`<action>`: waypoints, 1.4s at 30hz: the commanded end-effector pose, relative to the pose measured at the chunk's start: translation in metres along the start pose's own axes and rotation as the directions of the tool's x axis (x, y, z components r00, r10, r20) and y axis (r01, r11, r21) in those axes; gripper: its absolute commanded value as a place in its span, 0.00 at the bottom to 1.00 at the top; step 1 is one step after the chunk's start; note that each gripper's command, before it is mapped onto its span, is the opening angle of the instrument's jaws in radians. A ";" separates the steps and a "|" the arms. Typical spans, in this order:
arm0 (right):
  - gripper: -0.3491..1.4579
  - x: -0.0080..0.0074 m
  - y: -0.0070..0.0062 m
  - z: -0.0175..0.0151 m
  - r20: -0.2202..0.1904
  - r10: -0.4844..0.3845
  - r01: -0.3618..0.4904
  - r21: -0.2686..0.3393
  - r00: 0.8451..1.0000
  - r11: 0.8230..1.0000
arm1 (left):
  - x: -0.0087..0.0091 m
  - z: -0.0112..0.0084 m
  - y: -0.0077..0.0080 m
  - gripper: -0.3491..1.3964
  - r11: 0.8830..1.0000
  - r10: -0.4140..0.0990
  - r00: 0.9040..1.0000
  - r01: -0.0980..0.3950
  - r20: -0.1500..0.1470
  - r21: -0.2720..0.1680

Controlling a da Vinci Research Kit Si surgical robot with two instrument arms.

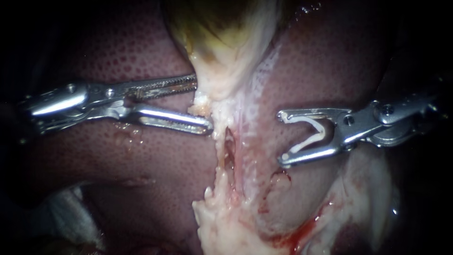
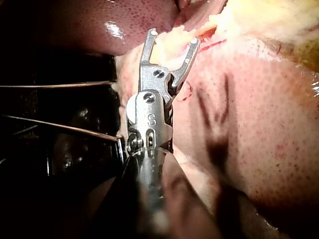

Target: Grabbing gallbladder

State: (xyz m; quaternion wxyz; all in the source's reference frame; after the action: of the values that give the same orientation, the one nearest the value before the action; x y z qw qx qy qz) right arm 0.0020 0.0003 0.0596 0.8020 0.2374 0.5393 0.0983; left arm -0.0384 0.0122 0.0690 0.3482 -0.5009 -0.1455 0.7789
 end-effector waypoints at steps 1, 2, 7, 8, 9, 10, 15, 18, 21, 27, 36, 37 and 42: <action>0.52 0.0000 0.0000 0.0000 0.000 0.000 0.000 0.000 1.000 1.000 | -0.0002 -0.0003 -0.0003 0.38 1.000 0.002 1.000 -0.002 -0.001 0.000; 0.52 0.0000 0.0000 0.0000 0.000 0.000 0.000 0.000 1.000 1.000 | -0.0003 -0.0005 -0.0007 0.34 1.000 0.002 1.000 -0.002 -0.001 -0.004; 0.52 0.0000 0.0000 0.0000 0.000 0.000 0.000 0.000 1.000 1.000 | -0.0008 -0.0012 -0.0017 0.15 1.000 0.003 1.000 -0.003 0.023 0.002; 0.52 0.0000 0.0000 0.0000 0.000 0.000 0.000 0.000 1.000 1.000 | -0.0008 -0.0013 -0.0018 0.12 1.000 0.003 1.000 -0.003 0.026 0.002; 0.52 0.0000 0.0000 0.0000 0.000 0.000 0.000 0.000 1.000 1.000 | -0.0008 -0.0014 -0.0018 0.09 1.000 0.003 1.000 -0.003 0.029 0.002; 0.52 0.0000 0.0001 0.0000 0.000 0.000 0.000 0.000 1.000 1.000 | -0.0008 -0.0014 -0.0018 0.06 1.000 0.003 0.999 -0.003 0.032 0.002; 0.52 0.0000 0.0001 0.0000 0.000 0.000 0.000 -0.001 1.000 1.000 | -0.0004 -0.0018 -0.0019 0.00 1.000 0.001 0.999 -0.001 0.044 0.003; 0.52 0.0000 0.0001 0.0000 0.000 0.000 0.000 -0.001 1.000 1.000 | -0.0001 -0.0023 -0.0020 0.00 1.000 -0.001 0.999 0.001 0.050 0.007; 0.52 0.0000 0.0001 0.0000 0.000 0.000 0.000 0.000 1.000 1.000 | 0.0003 -0.0029 -0.0020 0.00 1.000 -0.003 0.999 0.003 0.050 0.009; 0.52 -0.0001 0.0001 -0.0001 0.000 0.000 0.000 -0.001 1.000 1.000 | 0.0009 -0.0051 -0.0011 0.00 1.000 -0.007 0.999 0.007 0.052 0.009; 0.52 -0.0001 0.0002 -0.0001 0.000 0.000 0.000 -0.001 1.000 1.000 | 0.0030 -0.0086 -0.0001 0.00 0.999 -0.025 0.998 0.024 0.056 0.025; 0.52 -0.0001 0.0002 -0.0001 0.000 0.000 0.000 -0.001 1.000 1.000 | 0.0033 -0.0090 -0.0001 0.00 0.999 -0.027 0.998 0.026 0.050 0.026; 0.52 -0.0002 0.0002 -0.0001 0.000 0.000 0.000 -0.001 1.000 1.000 | 0.0041 -0.0100 0.0000 0.00 0.999 -0.023 0.999 0.022 0.040 0.032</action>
State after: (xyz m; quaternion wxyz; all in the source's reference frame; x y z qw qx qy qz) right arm 0.0019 0.0005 0.0598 0.8020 0.2371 0.5392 0.0988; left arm -0.0306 0.0138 0.0616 0.3609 -0.4773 -0.1455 0.7879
